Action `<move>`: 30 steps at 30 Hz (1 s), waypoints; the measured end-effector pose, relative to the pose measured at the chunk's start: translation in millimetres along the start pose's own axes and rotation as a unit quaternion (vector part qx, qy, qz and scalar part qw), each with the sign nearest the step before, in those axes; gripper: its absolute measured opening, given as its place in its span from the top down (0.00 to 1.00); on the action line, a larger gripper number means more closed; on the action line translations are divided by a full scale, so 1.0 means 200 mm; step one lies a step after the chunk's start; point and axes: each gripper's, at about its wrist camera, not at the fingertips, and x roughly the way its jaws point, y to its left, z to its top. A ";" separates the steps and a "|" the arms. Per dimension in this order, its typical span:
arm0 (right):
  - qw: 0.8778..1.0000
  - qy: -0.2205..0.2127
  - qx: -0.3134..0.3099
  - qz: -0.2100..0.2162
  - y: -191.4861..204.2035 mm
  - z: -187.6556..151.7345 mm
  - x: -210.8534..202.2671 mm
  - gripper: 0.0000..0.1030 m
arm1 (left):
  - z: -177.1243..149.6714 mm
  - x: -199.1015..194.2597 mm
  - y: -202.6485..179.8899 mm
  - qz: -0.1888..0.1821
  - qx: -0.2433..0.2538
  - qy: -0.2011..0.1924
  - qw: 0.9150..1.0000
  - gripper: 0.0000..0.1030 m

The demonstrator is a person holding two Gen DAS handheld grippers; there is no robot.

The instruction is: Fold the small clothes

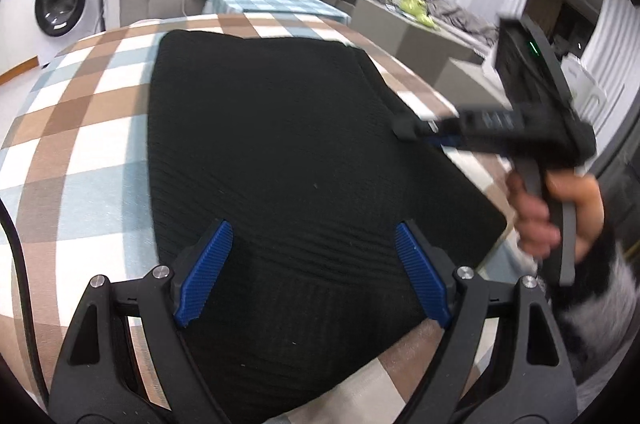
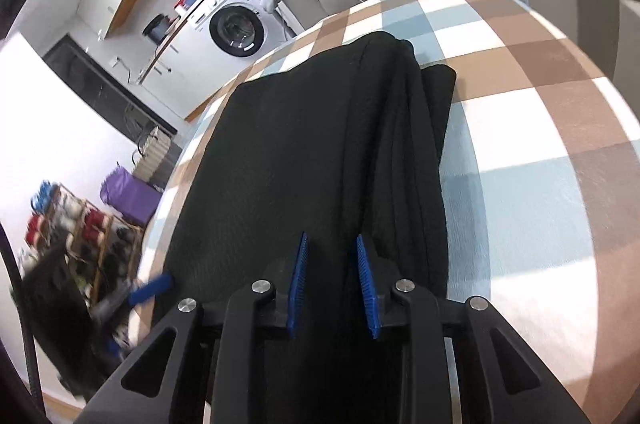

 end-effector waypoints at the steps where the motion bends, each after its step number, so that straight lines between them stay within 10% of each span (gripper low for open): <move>1: 1.000 0.001 0.003 -0.001 -0.01 0.03 0.02 0.75 | -0.01 0.01 -0.01 0.004 0.008 0.006 1.000 0.20; 11: 0.993 -0.057 -0.099 0.000 0.19 0.12 -0.05 0.92 | -0.05 0.06 -0.02 0.013 0.012 0.021 1.000 0.20; 18: 0.998 0.003 -0.047 -0.051 0.04 0.13 0.08 0.92 | -0.05 0.07 -0.02 0.016 0.016 0.024 0.999 0.20; 22: 0.999 0.013 -0.048 -0.011 0.07 0.01 0.01 0.74 | -0.05 0.06 -0.01 0.013 0.012 0.022 1.000 0.20; 28: 0.998 0.010 -0.065 0.015 0.09 -0.22 -0.12 0.74 | -0.04 0.07 0.00 0.012 0.010 0.022 1.000 0.20; 30: 0.997 -0.015 -0.077 0.011 0.10 -0.26 -0.15 0.90 | -0.04 0.07 0.00 0.012 0.010 0.021 1.000 0.20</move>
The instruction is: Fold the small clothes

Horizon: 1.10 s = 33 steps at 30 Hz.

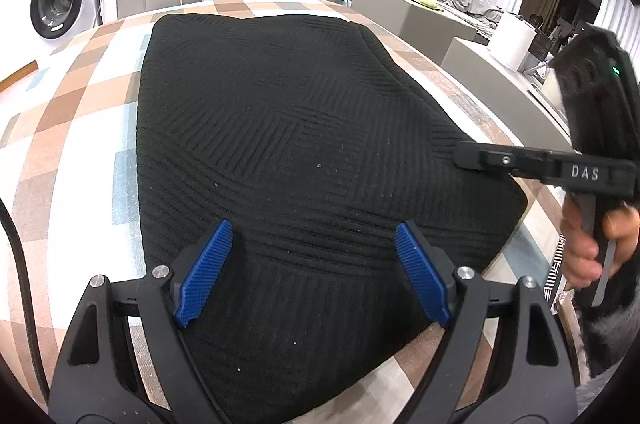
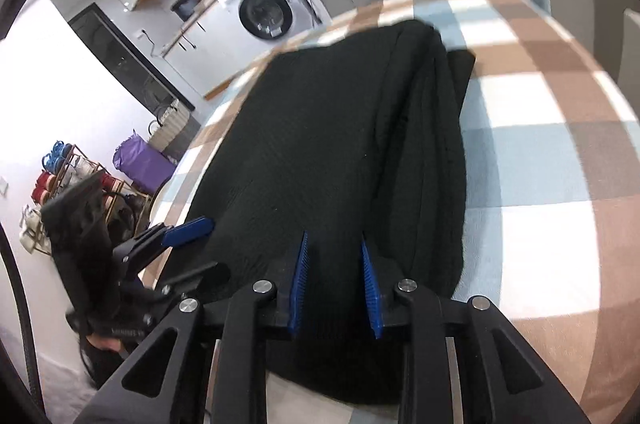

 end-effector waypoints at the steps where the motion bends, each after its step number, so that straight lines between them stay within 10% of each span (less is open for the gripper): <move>1: 1.000 -0.006 -0.003 -0.001 0.01 -0.01 -0.02 0.92 | 0.00 0.00 0.00 0.000 0.000 0.000 1.000 0.20; 7: 0.999 0.007 -0.010 -0.042 0.01 -0.03 -0.03 0.94 | -0.01 -0.02 0.00 0.004 -0.004 -0.004 1.000 0.20; 15: 0.998 0.051 -0.034 0.014 0.01 -0.13 -0.10 0.82 | -0.03 -0.09 0.03 0.005 -0.009 -0.010 1.000 0.20; 22: 0.996 0.008 -0.080 0.031 0.10 -0.16 -0.19 0.94 | -0.03 -0.08 0.03 0.008 -0.009 -0.008 1.000 0.20; 27: 0.995 0.062 -0.081 -0.022 0.05 -0.18 -0.12 0.93 | -0.03 -0.07 0.04 0.005 -0.010 -0.008 1.000 0.20; 33: 0.998 0.019 -0.054 -0.015 0.02 -0.15 -0.21 0.64 | -0.02 -0.13 0.05 0.017 -0.020 -0.026 0.999 0.20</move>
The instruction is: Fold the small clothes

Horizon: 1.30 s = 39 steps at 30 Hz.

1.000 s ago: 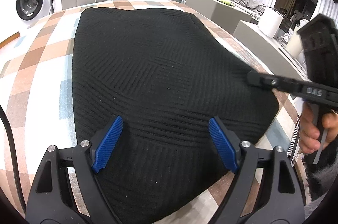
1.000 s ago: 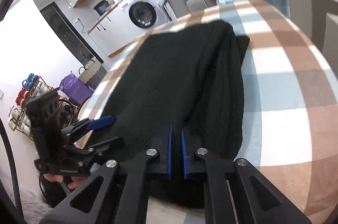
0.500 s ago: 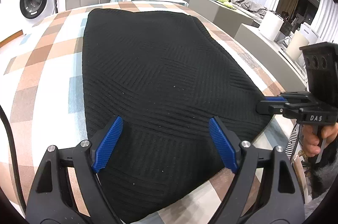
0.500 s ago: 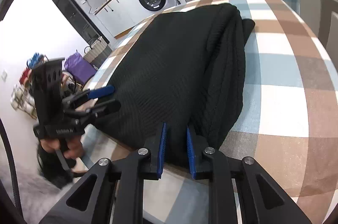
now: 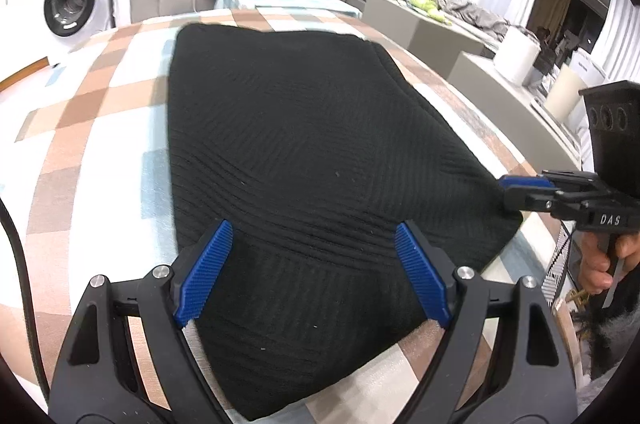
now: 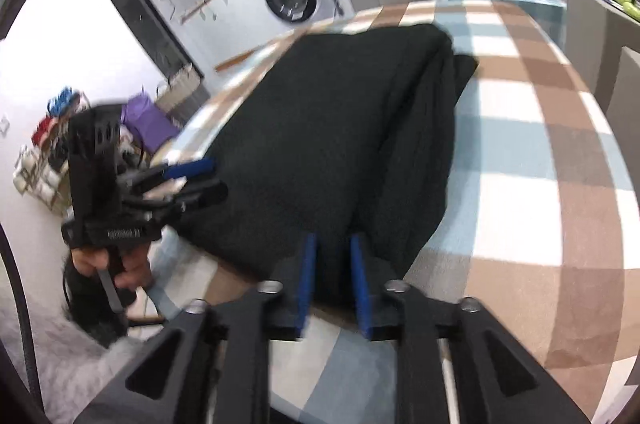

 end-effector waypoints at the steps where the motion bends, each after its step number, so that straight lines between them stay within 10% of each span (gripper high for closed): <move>1: 1.000 -0.008 0.012 -0.006 -0.03 0.01 -0.01 0.58 | 0.01 -0.01 0.01 0.003 -0.005 -0.006 1.000 0.20; 15: 0.998 0.002 0.051 -0.038 -0.04 0.13 0.18 0.45 | -0.02 0.07 0.24 0.047 -0.100 0.025 0.994 0.27; 22: 0.999 0.000 0.030 -0.045 -0.01 0.12 0.21 0.72 | 0.00 0.11 0.23 0.049 -0.082 0.024 0.995 0.76; 39: 0.995 -0.019 0.050 -0.080 0.01 0.38 0.43 0.68 | 0.28 0.30 0.42 0.091 -0.084 0.006 0.992 0.78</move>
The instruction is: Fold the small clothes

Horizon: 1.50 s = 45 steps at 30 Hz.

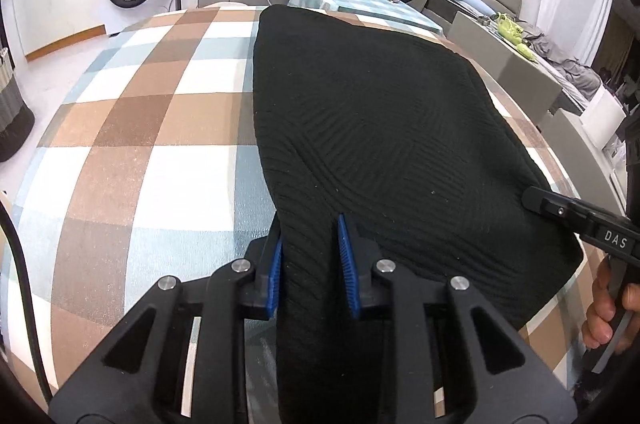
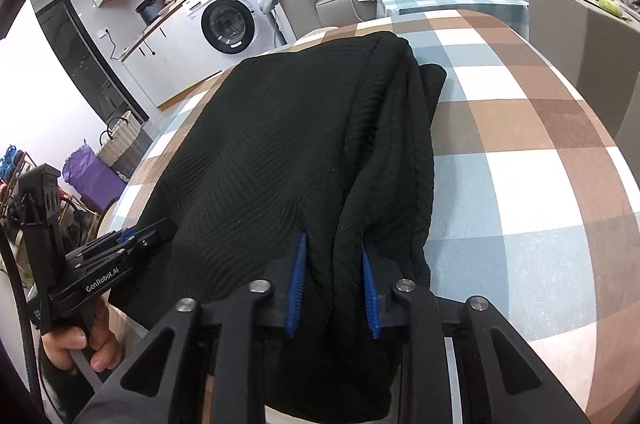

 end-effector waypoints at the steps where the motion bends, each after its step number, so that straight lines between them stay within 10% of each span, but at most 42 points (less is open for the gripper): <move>1: 1.000 0.002 0.007 0.000 -0.02 -0.02 -0.03 0.57 | -0.01 -0.01 0.01 -0.001 -0.001 0.000 1.000 0.78; 17: 1.000 -0.001 -0.009 0.001 -0.04 -0.01 -0.06 0.68 | -0.08 -0.10 0.01 0.000 -0.001 -0.011 1.000 0.76; 20: 0.999 -0.020 -0.026 -0.007 -0.01 0.00 -0.12 0.62 | -0.09 -0.17 0.03 0.010 -0.002 -0.028 1.000 0.60; 28: 0.990 -0.114 -0.085 -0.001 0.07 0.00 -0.32 0.00 | -0.13 -0.41 0.04 0.018 0.012 -0.127 0.992 0.12; 45: 0.973 -0.186 -0.138 0.027 0.15 -0.16 -0.39 0.00 | -0.25 -0.51 -0.01 0.027 0.032 -0.180 0.983 0.01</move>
